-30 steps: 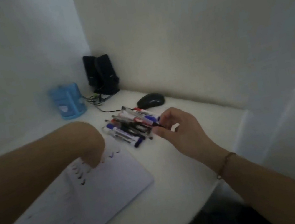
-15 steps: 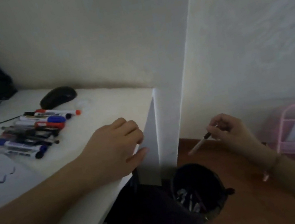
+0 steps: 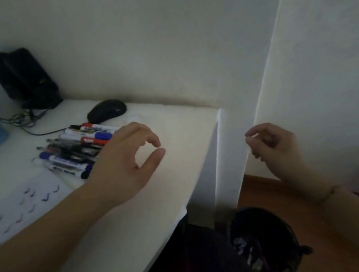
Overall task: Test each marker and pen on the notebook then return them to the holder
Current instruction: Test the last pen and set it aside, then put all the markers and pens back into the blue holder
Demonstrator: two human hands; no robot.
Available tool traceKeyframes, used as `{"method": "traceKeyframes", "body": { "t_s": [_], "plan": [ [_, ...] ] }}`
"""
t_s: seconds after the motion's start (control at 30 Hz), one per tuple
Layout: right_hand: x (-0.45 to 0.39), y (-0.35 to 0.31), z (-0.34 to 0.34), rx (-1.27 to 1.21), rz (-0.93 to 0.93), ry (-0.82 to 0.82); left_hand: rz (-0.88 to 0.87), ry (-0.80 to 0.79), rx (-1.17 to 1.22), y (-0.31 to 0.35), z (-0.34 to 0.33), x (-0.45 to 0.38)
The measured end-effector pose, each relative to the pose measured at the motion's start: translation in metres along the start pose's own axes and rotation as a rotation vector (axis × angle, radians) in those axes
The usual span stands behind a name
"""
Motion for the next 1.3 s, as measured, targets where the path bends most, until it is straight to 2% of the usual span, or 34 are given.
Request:
{"method": "traceKeyframes", "body": {
  "t_s": [0.1,0.17,0.23,0.33,0.4,0.53,0.67,0.73,0.8,0.93,0.97,1.03,1.1,1.13,1.2,1.3],
  "plan": [
    [-0.018,-0.048,-0.049,-0.079,0.108,-0.082,0.113,0.025,-0.171,-0.029,0.026,0.033],
    [-0.025,-0.085,-0.091,-0.048,0.229,-0.188,0.236,-0.01,-0.276,-0.05,0.037,0.061],
    [-0.026,-0.121,-0.141,0.126,0.38,-0.394,0.393,-0.054,-0.346,-0.073,0.049,0.092],
    [-0.006,-0.156,-0.217,0.573,0.639,-0.83,0.604,-0.104,-0.46,-0.103,0.072,0.142],
    [0.012,-0.165,-0.246,0.718,0.78,-0.982,0.751,-0.106,-0.456,-0.123,0.089,0.178],
    [0.027,-0.172,-0.272,0.625,0.882,-1.066,0.946,-0.075,-0.361,-0.155,0.121,0.237],
    [0.025,-0.182,-0.297,0.597,0.952,-0.936,1.058,-0.099,-0.326,-0.184,0.145,0.257],
    [0.023,-0.191,-0.318,0.586,0.914,-0.94,1.173,-0.105,-0.263,-0.197,0.163,0.27],
    [0.02,-0.194,-0.339,0.592,0.865,-0.983,1.236,-0.037,-0.197,-0.205,0.183,0.289],
    [0.017,-0.187,-0.355,0.436,0.771,-1.036,1.385,0.007,-0.101,-0.211,0.214,0.327],
    [0.017,-0.184,-0.355,0.417,0.756,-1.038,1.402,0.092,-0.006,-0.209,0.222,0.334],
    [0.018,-0.18,-0.354,0.4,0.758,-1.01,1.338,0.426,0.366,-0.203,0.24,0.341],
    [0.018,-0.182,-0.35,0.385,0.731,-0.985,1.117,0.662,0.811,-0.194,0.243,0.331],
    [0.018,-0.183,-0.349,0.39,0.697,-0.995,0.996,0.696,0.981,-0.19,0.239,0.317],
    [0.018,-0.186,-0.344,0.364,0.575,-1.05,0.883,0.578,0.986,-0.181,0.218,0.286],
    [0.015,-0.19,-0.336,0.253,0.427,-1.039,0.893,0.262,0.577,-0.167,0.176,0.247]
  ]
}}
Point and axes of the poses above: each hand's wrist, its own x-axis away from the middle knuckle, its own z-axis out of the back of the hand, y = z × x, the point moved 6 cm from there along -x, towards the middle knuckle, and after that the axes turned 9 degrees about -y, right-handed, at the moved point
